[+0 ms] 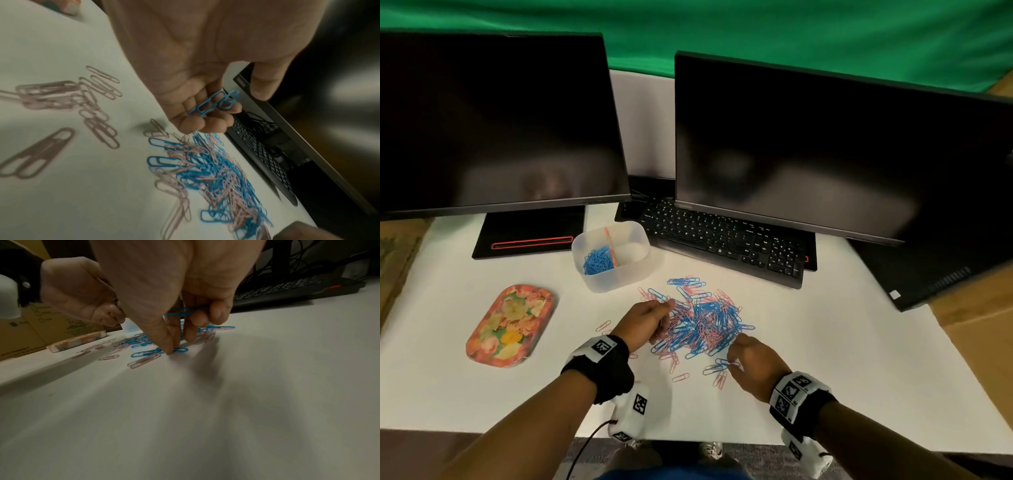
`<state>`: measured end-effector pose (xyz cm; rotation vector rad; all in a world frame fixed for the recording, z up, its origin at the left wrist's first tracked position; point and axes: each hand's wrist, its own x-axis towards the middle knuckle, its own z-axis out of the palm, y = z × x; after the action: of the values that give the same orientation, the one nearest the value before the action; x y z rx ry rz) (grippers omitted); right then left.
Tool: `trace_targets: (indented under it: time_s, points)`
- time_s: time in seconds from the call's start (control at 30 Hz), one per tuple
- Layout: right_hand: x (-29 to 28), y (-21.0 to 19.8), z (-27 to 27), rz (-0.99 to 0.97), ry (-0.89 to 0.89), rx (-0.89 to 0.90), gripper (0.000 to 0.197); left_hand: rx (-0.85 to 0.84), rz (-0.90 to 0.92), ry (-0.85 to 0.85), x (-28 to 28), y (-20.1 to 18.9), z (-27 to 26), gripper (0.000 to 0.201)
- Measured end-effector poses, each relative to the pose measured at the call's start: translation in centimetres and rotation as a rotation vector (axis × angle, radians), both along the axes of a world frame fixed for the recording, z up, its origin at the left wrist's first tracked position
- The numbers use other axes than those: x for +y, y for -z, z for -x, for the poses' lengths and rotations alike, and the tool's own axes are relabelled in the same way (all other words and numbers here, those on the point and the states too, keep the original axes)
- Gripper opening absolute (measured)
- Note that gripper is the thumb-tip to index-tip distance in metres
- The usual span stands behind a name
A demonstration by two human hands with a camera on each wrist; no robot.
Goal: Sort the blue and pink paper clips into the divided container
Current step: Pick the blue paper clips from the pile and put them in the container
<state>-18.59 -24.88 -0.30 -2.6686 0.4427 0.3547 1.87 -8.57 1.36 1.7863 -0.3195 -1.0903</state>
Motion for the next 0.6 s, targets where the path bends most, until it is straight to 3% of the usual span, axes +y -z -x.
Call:
trace_targets:
  time_s: [0.07, 0.3, 0.47, 0.53, 0.6]
  points:
    - [0.0, 0.1, 0.2, -0.029, -0.010, -0.007, 0.026, -0.033, -0.034, 0.026, -0.6, -0.2, 0.9, 0.039]
    - [0.1, 0.4, -0.8, -0.120, 0.052, 0.054, 0.031, 0.023, -0.055, 0.072, -1.9, -0.3, 2.9, 0.017]
    - [-0.1, 0.9, -1.5, -0.159, 0.115, 0.125, 0.039, 0.069, -0.056, 0.019, -2.4, 0.0, 3.1, 0.023]
    - [-0.1, 1.2, -1.4, -0.154, 0.114, 0.121, 0.036, -0.041, -0.096, 0.067, -2.4, 0.2, 3.3, 0.029]
    - [-0.2, 1.3, -1.2, -0.165, 0.131, 0.091, 0.030, -0.312, -0.189, 0.209, -2.1, 0.6, 3.6, 0.031]
